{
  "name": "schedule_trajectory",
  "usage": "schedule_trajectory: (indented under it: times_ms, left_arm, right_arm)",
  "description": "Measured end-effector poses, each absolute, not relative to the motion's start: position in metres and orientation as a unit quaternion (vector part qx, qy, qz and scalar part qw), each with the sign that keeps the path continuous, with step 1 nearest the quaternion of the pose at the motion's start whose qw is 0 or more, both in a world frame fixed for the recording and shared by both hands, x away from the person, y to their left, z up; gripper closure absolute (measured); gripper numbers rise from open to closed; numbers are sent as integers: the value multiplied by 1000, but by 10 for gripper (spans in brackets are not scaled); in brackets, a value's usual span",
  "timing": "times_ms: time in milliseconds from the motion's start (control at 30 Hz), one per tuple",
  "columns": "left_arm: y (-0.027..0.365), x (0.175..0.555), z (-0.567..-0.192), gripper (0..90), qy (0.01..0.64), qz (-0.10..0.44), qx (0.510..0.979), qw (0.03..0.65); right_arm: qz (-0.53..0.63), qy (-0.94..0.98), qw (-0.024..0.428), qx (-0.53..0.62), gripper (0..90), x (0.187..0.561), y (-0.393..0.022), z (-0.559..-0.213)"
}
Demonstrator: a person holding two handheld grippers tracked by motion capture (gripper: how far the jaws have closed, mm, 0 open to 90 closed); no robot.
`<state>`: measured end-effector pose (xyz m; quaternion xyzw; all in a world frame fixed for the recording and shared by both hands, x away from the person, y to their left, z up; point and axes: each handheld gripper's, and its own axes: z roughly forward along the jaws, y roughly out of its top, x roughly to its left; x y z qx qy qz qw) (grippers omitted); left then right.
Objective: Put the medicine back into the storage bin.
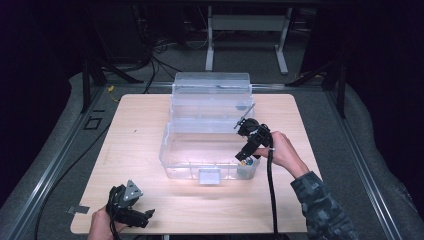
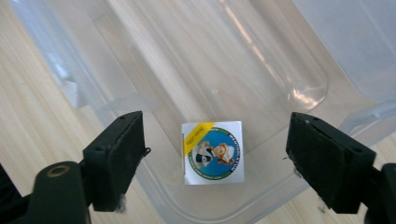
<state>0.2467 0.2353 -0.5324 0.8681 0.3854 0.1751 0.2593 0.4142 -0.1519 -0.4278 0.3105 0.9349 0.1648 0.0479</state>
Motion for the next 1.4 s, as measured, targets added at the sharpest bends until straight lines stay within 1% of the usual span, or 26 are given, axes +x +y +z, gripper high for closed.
schedule_trajectory:
  times_ms: [167,233,300,367,400,433,500,567,600,733,867,967,1067,1200,1367,1400]
  left_arm:
    - [233,252,-523,3,378,177,869,264]
    - [232,255,-519,3,378,180,869,265]
    - [231,258,-514,3,376,185,868,265]
    - [230,261,-508,2,375,187,867,270]
    - [229,263,-505,2,374,188,867,271]
    - [229,265,-503,2,372,190,866,274]
    - [227,269,-496,2,368,193,867,275]
    - [225,272,-489,2,361,193,868,280]
    - [224,274,-486,2,360,195,868,283]
    - [221,282,-471,2,347,200,870,288]
    - [219,290,-455,2,338,205,870,294]
    - [216,299,-445,2,329,217,873,287]
    - [211,308,-436,3,320,226,876,280]
    - [206,323,-429,3,312,219,882,277]
    - [200,340,-423,3,305,201,886,287]
    - [199,343,-422,3,303,196,886,292]
  right_arm:
    - [203,933,54,291,149,400,-157,-422]
    - [213,932,53,289,148,394,-158,-422]
    - [221,931,62,285,148,388,-160,-422]
    - [227,932,63,277,176,382,-161,-422]
    - [232,930,70,278,174,379,-162,-422]
    - [256,923,66,279,170,374,-165,-422]
    - [258,922,66,281,164,372,-165,-423]
    - [263,919,76,285,160,367,-166,-423]
    - [272,917,65,283,151,366,-167,-424]
    - [292,911,74,282,154,358,-169,-424]
    - [295,911,79,277,154,351,-170,-426]
    - [297,909,85,280,152,348,-171,-428]
    - [285,911,99,281,151,349,-172,-427]
    - [292,908,102,282,151,347,-173,-425]
    - [294,907,93,286,155,341,-175,-429]
    - [284,913,82,283,153,340,-176,-429]
